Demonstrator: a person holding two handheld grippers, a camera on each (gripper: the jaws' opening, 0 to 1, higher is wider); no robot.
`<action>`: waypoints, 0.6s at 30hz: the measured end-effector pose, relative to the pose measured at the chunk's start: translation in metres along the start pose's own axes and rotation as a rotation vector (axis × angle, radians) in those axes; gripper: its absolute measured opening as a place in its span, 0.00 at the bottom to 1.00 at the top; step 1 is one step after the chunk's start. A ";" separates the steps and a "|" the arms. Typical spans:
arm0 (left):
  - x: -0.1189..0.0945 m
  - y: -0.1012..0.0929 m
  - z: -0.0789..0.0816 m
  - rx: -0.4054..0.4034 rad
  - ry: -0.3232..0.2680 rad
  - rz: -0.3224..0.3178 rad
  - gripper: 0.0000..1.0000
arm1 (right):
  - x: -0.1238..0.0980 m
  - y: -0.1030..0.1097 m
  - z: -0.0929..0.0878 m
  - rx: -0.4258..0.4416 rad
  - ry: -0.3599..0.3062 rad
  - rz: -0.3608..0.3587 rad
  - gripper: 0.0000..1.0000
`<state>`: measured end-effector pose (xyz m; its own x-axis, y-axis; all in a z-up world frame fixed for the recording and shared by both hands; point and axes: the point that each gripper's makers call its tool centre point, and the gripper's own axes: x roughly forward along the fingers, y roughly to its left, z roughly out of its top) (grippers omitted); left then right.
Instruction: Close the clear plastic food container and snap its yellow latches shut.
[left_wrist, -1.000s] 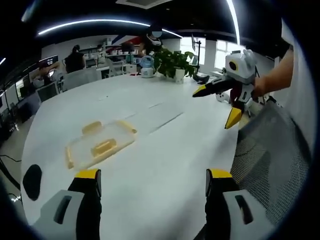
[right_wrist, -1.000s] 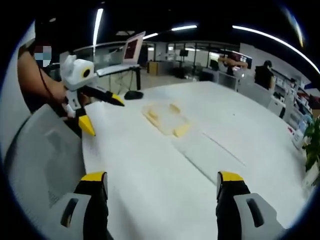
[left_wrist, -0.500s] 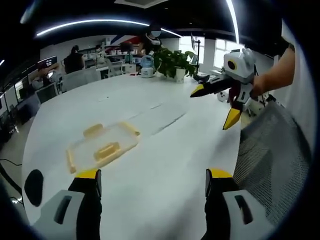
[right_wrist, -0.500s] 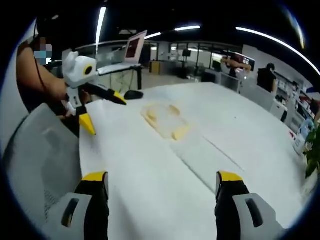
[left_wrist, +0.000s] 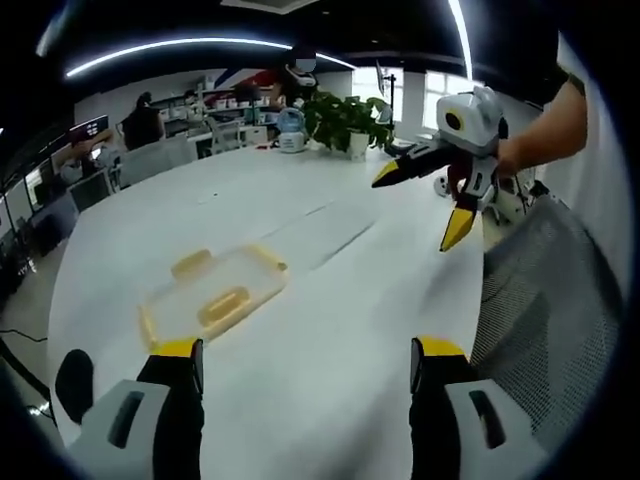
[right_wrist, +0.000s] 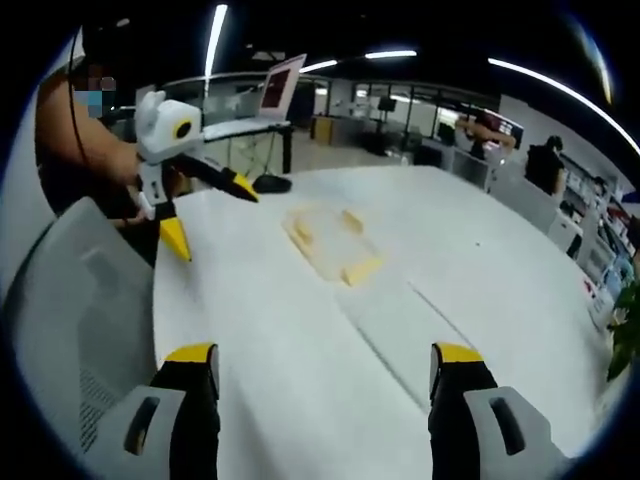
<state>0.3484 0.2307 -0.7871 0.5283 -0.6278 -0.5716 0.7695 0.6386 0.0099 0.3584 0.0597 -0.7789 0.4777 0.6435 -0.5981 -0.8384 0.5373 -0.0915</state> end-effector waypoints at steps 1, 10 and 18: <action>0.000 0.002 0.000 0.002 0.004 0.003 0.87 | 0.000 0.000 0.000 -0.001 0.000 0.000 0.88; 0.003 0.010 -0.003 0.014 0.019 -0.001 0.86 | 0.006 -0.005 0.007 -0.022 0.003 0.019 0.86; 0.006 0.014 -0.005 0.036 0.043 -0.019 0.85 | 0.012 -0.011 0.007 -0.025 0.008 0.030 0.86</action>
<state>0.3611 0.2383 -0.7943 0.4979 -0.6195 -0.6068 0.7923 0.6096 0.0278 0.3747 0.0654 -0.7795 0.4505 0.6548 -0.6069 -0.8586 0.5040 -0.0936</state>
